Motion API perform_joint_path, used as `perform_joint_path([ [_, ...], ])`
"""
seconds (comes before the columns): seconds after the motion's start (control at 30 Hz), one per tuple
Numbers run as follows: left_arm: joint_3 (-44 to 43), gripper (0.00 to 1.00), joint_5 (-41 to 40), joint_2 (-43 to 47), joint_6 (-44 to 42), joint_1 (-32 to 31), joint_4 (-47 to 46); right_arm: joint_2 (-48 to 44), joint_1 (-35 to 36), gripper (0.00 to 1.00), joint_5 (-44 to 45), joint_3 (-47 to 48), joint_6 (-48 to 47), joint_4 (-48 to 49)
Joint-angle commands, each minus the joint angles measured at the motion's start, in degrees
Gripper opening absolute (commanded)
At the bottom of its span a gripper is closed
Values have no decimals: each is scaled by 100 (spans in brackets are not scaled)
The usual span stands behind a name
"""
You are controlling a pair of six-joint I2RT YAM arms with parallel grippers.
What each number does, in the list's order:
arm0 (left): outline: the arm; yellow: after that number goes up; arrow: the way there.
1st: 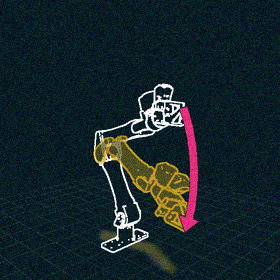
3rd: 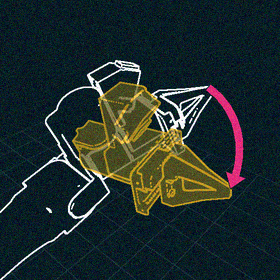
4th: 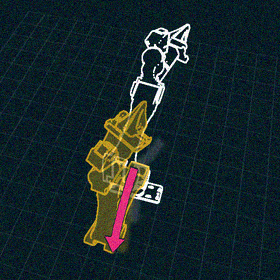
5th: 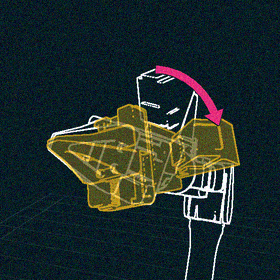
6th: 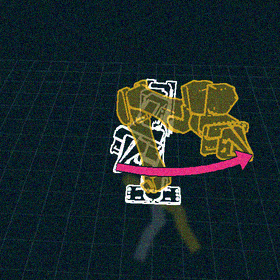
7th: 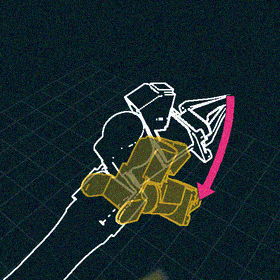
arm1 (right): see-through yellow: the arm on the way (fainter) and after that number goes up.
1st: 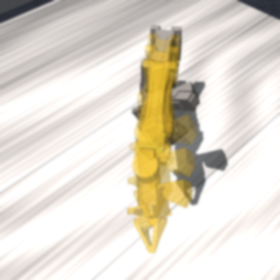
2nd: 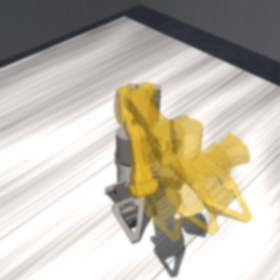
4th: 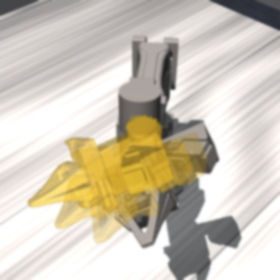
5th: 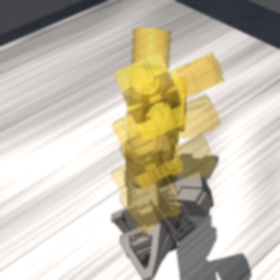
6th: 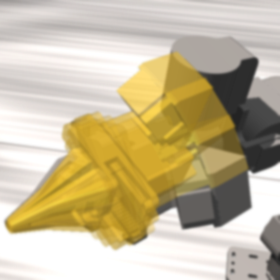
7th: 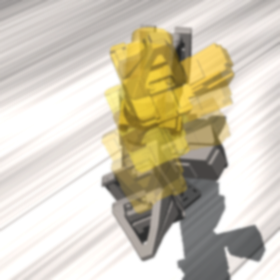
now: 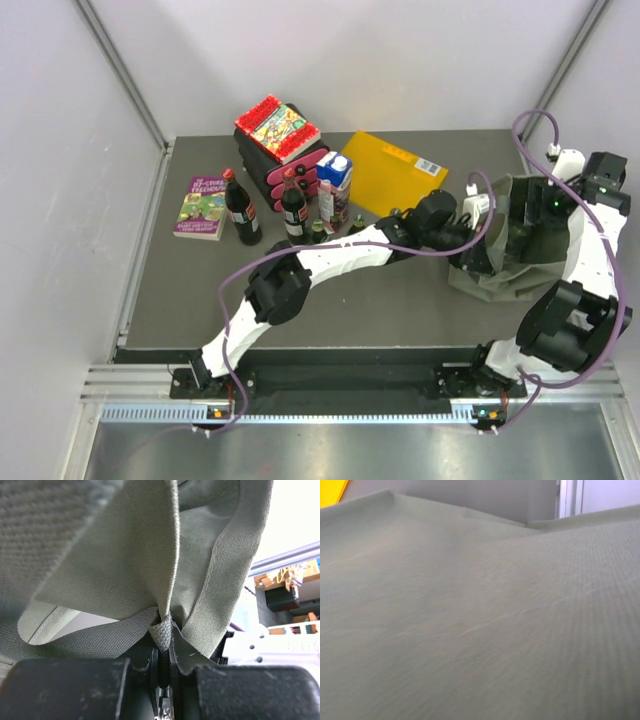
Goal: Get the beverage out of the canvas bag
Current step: Take out the drink from the canvas bag.
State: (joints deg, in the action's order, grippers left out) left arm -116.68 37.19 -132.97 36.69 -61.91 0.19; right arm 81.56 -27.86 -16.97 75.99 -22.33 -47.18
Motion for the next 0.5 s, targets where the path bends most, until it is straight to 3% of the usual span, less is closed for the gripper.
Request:
perform_joint_path([
  [0.0,-47,11,-335,-309,146,-14,-133,193,114,67,80,-22,229,578],
  [0.3,-39,11,-607,-291,199,39,-54,352,228,63,159,-242,264,754],
  [0.47,-4,11,-669,-265,207,39,-45,378,228,54,159,-330,273,693],
])
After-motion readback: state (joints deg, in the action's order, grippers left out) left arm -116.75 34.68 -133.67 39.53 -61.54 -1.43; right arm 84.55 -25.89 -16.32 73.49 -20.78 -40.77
